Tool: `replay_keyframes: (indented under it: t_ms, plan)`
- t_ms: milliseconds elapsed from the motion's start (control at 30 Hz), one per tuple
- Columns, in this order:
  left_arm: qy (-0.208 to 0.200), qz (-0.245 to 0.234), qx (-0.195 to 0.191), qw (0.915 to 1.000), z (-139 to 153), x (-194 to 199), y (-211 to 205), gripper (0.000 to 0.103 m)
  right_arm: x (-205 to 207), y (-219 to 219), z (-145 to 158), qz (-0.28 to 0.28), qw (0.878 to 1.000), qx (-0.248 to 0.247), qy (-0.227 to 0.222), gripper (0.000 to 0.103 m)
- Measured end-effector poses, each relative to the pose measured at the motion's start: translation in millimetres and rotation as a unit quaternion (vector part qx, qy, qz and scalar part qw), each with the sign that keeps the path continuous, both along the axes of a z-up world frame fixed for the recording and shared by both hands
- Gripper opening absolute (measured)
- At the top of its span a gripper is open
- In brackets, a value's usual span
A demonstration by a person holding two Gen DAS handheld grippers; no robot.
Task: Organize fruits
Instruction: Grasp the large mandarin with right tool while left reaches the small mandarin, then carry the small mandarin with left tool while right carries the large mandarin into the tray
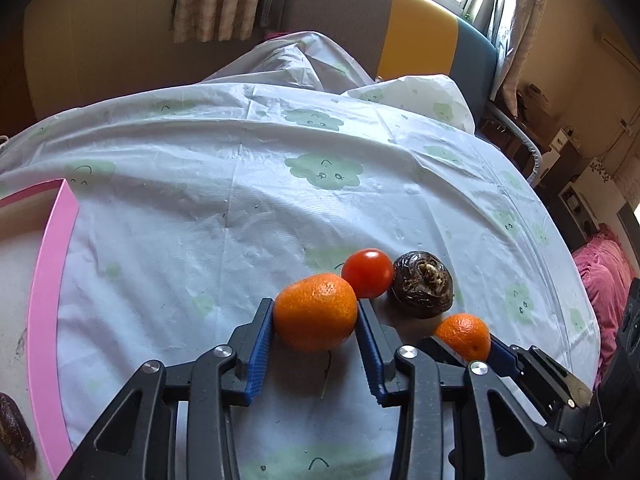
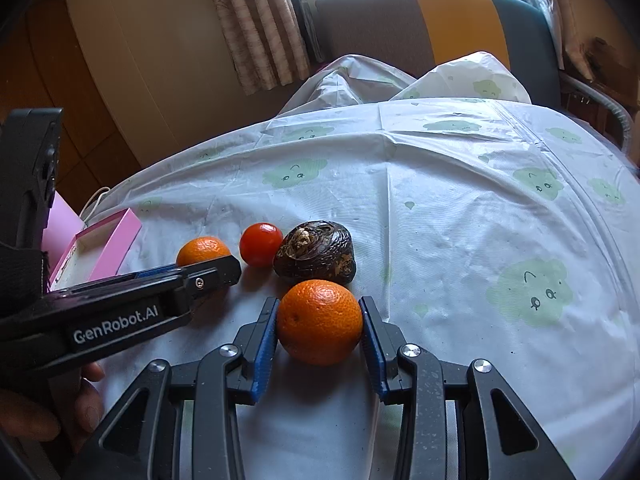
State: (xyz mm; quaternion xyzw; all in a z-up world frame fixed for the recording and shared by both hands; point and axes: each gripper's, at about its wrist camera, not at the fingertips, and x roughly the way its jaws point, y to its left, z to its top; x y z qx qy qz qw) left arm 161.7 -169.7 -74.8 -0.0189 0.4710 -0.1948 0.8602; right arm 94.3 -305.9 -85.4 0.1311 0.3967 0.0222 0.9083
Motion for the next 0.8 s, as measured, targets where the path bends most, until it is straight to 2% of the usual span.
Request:
replay_keyframes:
  t_ms: [500, 800]
  plan:
    - [-0.019, 0.036, 0.022, 0.9989, 7.7, -53.3, 35.6, 0.039, 0.2, 2.6, 0.5, 0.000, 1.000, -0.014, 0.001, 0.040]
    - [-0.053, 0.042, 0.020, 0.9975, 32.4, -83.9, 58.3, 0.039, 0.6, 8.9, 1.4, 0.000, 0.999, -0.039, 0.005, 0.040]
